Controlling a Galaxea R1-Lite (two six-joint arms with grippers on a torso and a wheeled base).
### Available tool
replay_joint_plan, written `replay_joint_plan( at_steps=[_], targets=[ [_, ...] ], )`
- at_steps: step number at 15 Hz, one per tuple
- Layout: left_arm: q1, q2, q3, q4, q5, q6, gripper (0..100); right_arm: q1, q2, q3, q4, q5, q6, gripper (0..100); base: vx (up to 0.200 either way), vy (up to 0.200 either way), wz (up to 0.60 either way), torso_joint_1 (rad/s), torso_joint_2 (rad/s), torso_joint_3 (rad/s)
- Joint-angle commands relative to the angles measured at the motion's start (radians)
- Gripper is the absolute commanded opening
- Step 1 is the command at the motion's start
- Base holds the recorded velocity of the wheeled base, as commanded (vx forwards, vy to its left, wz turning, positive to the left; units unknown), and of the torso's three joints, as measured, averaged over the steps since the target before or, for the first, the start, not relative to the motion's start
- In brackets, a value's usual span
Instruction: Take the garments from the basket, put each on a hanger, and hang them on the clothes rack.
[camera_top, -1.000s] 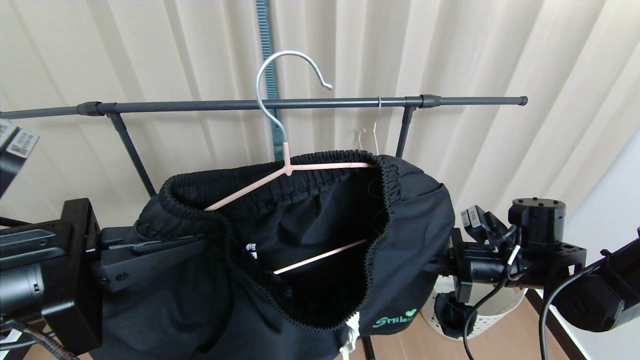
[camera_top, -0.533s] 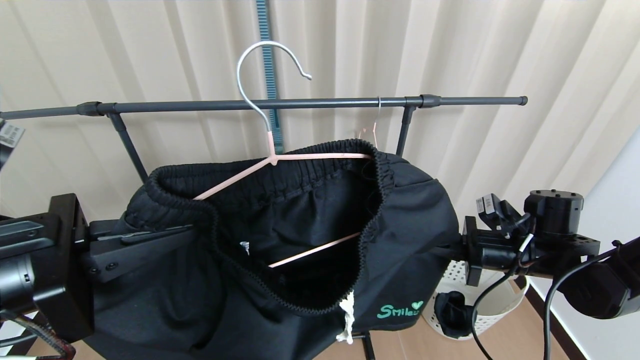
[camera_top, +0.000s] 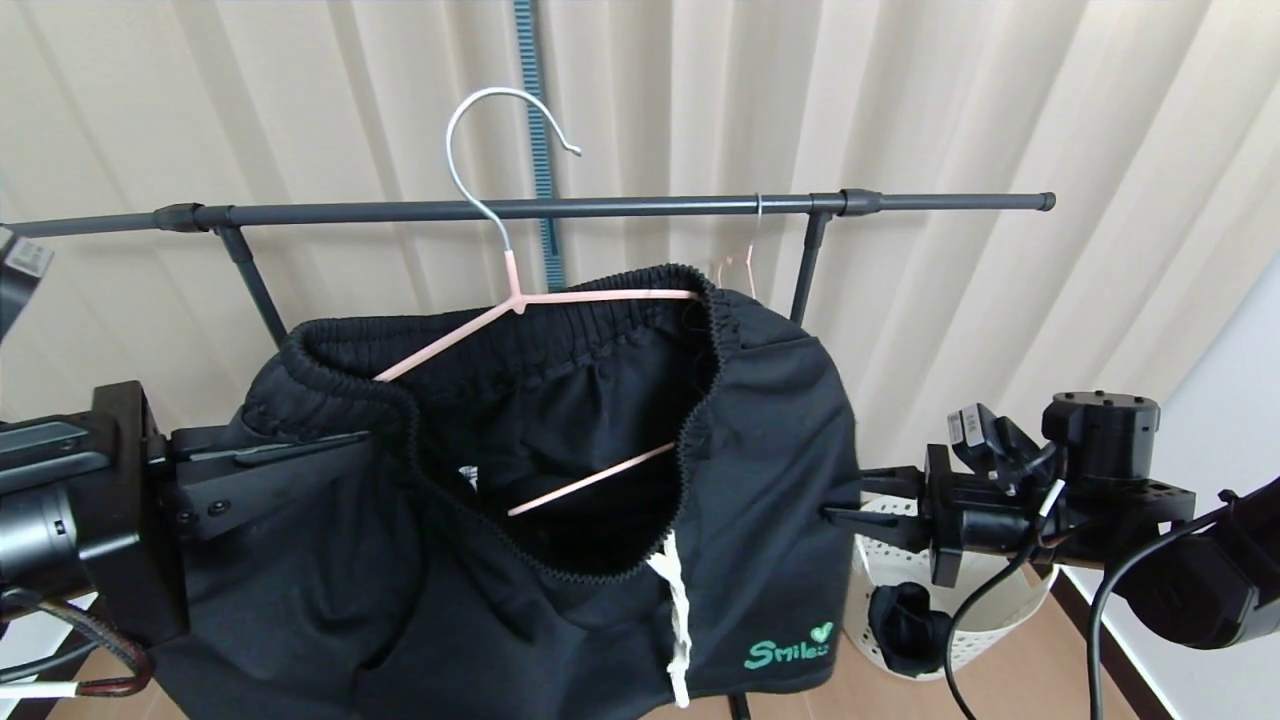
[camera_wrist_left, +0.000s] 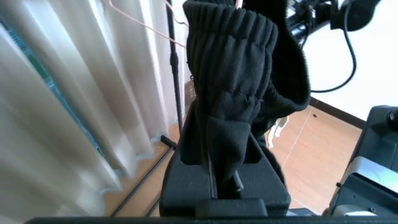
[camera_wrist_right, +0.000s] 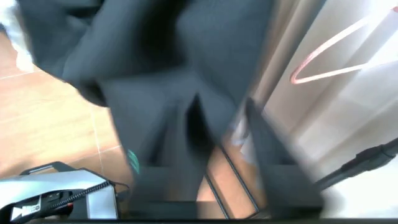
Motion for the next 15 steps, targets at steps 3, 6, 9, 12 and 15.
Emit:
replay_joint_plan(
  at_steps=[3, 6, 9, 12, 15],
  targets=[
    [0.059, 0.061, 0.017, -0.012, 0.001, -0.031, 0, 0.011, -0.015, 0.01, -0.001, 0.001, -0.032, 100, 0.0, 0.0, 0.0, 0.0, 0.0, 0.0],
    [0.107, 0.106, 0.013, -0.012, 0.006, -0.042, 0, 0.008, -0.038, 0.008, -0.001, -0.026, -0.047, 100, 0.0, 0.0, 0.0, 0.0, 0.0, 0.0],
    [0.124, 0.148, -0.007, -0.012, 0.018, -0.042, 0, 0.012, -0.075, 0.017, -0.002, -0.057, -0.049, 100, 0.0, 0.0, 0.0, 0.0, 0.0, 0.0],
    [0.093, 0.259, -0.09, -0.01, 0.125, -0.045, 0, 0.022, -0.109, 0.014, -0.001, -0.148, -0.046, 100, 0.0, 0.0, 0.0, 0.0, 0.0, 0.0],
    [-0.031, 0.389, -0.23, -0.01, 0.345, -0.175, 0, 0.045, -0.115, 0.016, -0.002, -0.207, -0.044, 100, 0.0, 0.0, 0.0, 0.0, 0.0, 0.0]
  ],
)
